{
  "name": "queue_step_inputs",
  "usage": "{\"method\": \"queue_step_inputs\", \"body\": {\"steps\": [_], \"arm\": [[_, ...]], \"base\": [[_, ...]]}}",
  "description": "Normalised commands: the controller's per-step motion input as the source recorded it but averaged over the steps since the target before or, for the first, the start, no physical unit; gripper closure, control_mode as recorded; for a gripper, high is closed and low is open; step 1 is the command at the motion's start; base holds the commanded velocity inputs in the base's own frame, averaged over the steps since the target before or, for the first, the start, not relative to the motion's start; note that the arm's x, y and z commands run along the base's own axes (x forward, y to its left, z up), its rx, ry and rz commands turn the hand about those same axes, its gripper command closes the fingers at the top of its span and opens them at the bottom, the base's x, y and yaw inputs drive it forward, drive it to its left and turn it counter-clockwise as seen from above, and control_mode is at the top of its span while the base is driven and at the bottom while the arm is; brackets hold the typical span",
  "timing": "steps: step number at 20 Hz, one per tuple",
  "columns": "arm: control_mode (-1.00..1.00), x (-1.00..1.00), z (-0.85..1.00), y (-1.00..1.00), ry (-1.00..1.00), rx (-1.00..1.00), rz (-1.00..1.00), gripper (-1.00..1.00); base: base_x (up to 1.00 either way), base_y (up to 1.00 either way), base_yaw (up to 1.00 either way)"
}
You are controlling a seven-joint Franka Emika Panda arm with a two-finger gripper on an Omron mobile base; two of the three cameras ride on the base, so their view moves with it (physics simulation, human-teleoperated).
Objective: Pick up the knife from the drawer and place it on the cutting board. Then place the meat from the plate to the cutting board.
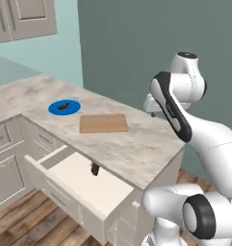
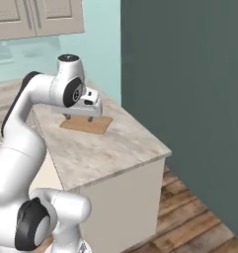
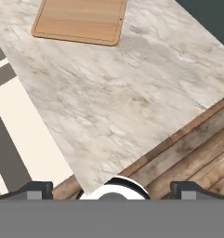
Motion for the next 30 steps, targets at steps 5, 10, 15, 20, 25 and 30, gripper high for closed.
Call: {"method": "queue_step_inputs", "body": {"steps": [5,10,15,20,25,30], "arm": [[1.00,0.00,0.00,0.00,0.00,0.00,0.00,-1.00],[1.00,0.00,0.00,0.00,0.00,0.00,0.00,-1.00],[1.00,0.00,0.00,0.00,0.00,0.00,0.00,-1.00],[1.00,0.00,0.00,0.00,0.00,0.00,0.00,-1.00],[1.00,0.00,0.00,0.00,0.00,0.00,0.00,-1.00],[1.00,0.00,0.00,0.00,0.00,0.00,0.00,-1.00]], "base": [[0.10,-0.16,0.53],[0.00,-0.01,0.46],[0.00,-0.01,0.31],[0.00,0.00,0.04],[0.00,0.00,0.00],[-0.10,0.00,0.00]]}}
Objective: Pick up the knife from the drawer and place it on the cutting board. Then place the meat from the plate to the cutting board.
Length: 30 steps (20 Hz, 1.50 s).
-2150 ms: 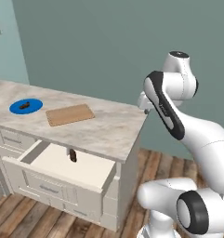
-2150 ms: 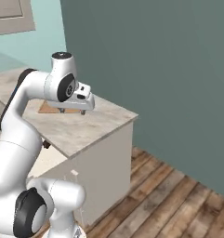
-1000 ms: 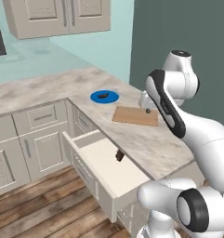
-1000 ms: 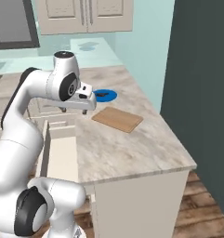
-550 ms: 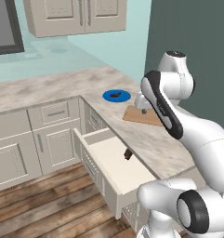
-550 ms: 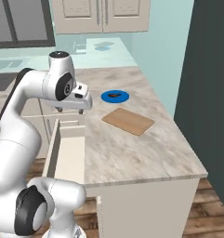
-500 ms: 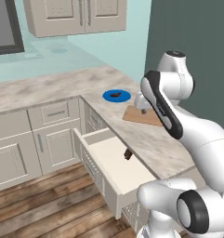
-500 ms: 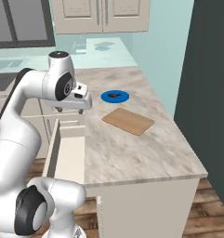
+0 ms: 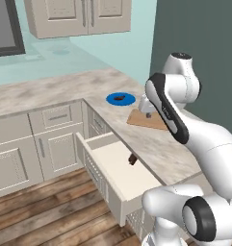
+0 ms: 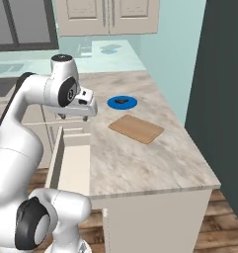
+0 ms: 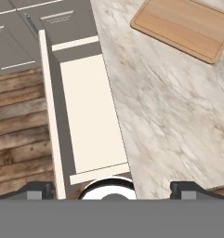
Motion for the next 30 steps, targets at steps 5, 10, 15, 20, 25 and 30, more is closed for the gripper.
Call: {"method": "queue_step_inputs", "body": {"steps": [5,10,15,20,25,30], "arm": [[1.00,0.00,0.00,0.00,0.00,0.00,0.00,-1.00],[1.00,0.00,0.00,0.00,0.00,0.00,0.00,-1.00],[-1.00,-0.08,-0.05,0.16,0.00,-0.02,0.15,-1.00],[-1.00,0.00,-0.21,0.55,0.00,-0.04,0.07,-1.00],[-1.00,0.00,-0.46,0.69,0.00,-0.09,0.04,-1.00],[-1.00,0.02,-0.54,0.59,0.03,-0.03,0.00,-1.00]], "base": [[-0.33,0.02,0.03],[-0.37,0.00,0.20],[0.00,0.00,0.00],[0.00,0.00,0.00],[0.00,0.00,0.00],[0.00,0.00,0.00]]}}
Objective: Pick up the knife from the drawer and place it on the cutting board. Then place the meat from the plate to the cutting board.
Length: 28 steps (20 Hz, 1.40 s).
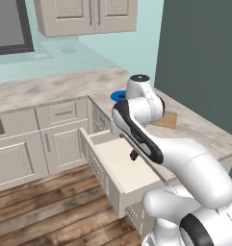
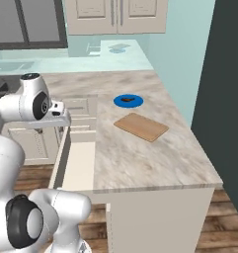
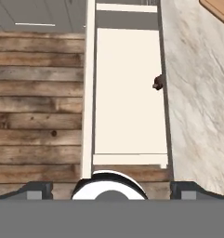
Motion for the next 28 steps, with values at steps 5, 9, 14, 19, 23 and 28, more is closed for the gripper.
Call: {"method": "queue_step_inputs", "body": {"steps": [5,9,14,19,23,28], "arm": [[-1.00,0.04,-0.49,0.27,0.09,0.00,0.00,-1.00],[-1.00,0.06,-0.48,0.13,0.07,-0.02,0.00,-1.00],[-1.00,0.01,-0.49,0.02,0.08,-0.01,0.00,-1.00],[-1.00,0.00,-0.43,0.00,0.05,0.00,0.01,-1.00],[-1.00,0.00,-0.39,0.00,0.07,0.00,0.01,-1.00],[-1.00,0.00,-0.38,0.09,0.05,0.01,0.00,-1.00]], "base": [[0.00,0.00,0.00],[0.00,0.00,0.00],[0.00,0.00,0.00],[0.00,0.00,0.00],[0.00,0.00,0.00],[0.00,0.00,0.00]]}}
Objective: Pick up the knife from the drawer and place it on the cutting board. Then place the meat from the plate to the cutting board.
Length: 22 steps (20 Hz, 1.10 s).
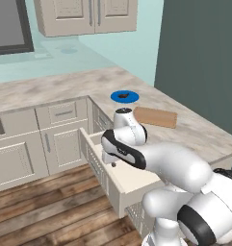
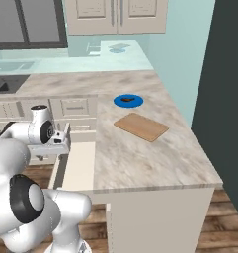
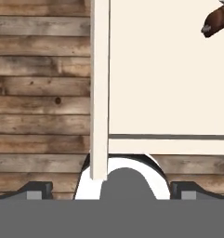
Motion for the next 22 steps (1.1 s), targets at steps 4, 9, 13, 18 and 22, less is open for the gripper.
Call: {"method": "queue_step_inputs", "body": {"steps": [4,9,13,18,22], "arm": [[-1.00,0.00,-0.39,0.02,0.05,0.05,0.00,-1.00],[-1.00,0.00,-0.13,0.00,0.03,0.04,0.00,-1.00],[-1.00,0.00,0.00,0.00,0.00,0.00,0.00,-1.00],[-1.00,0.01,0.00,0.00,0.00,0.00,0.00,-1.00],[-1.00,0.00,0.00,0.00,0.00,0.00,0.00,-1.00]], "base": [[0.00,0.00,0.00],[0.00,0.00,0.00],[0.00,0.00,0.00],[0.00,0.00,0.00],[0.00,0.00,0.00]]}}
